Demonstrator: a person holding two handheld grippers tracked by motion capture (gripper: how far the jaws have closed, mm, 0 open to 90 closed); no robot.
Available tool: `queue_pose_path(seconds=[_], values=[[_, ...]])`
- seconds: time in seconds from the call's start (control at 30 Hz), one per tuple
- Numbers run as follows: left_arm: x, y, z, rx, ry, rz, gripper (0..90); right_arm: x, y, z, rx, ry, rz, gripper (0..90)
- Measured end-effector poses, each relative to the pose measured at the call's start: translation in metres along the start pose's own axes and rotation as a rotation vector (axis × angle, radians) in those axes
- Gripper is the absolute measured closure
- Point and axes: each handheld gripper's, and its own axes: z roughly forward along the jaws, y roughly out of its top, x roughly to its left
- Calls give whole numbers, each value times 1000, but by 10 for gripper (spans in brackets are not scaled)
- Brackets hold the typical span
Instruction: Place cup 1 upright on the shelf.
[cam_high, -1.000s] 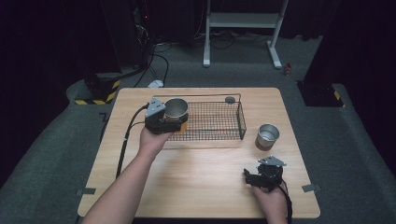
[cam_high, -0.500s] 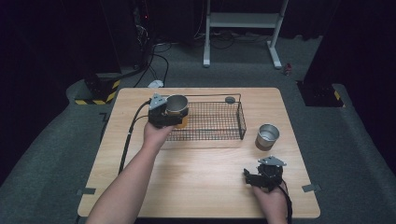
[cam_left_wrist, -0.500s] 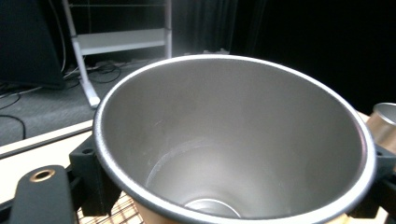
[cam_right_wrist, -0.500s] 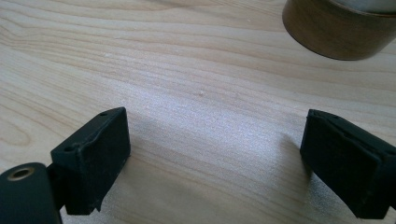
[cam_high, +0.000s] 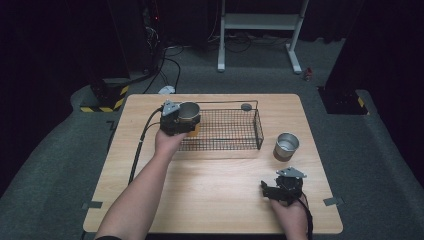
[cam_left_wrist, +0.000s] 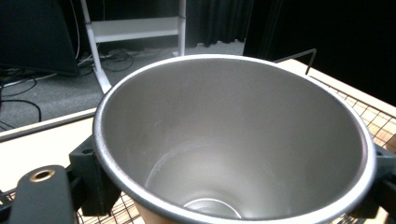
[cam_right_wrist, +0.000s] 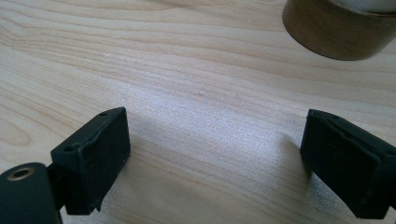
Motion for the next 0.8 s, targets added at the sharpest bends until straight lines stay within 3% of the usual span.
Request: queue_pose_path(seconds=[0.53, 0.8], values=[[-4, -11, 14, 81, 13, 14, 140, 0, 0, 0, -1, 0, -1, 83], [-6, -15, 16, 94, 22, 21, 140, 0, 0, 0, -1, 0, -1, 83]])
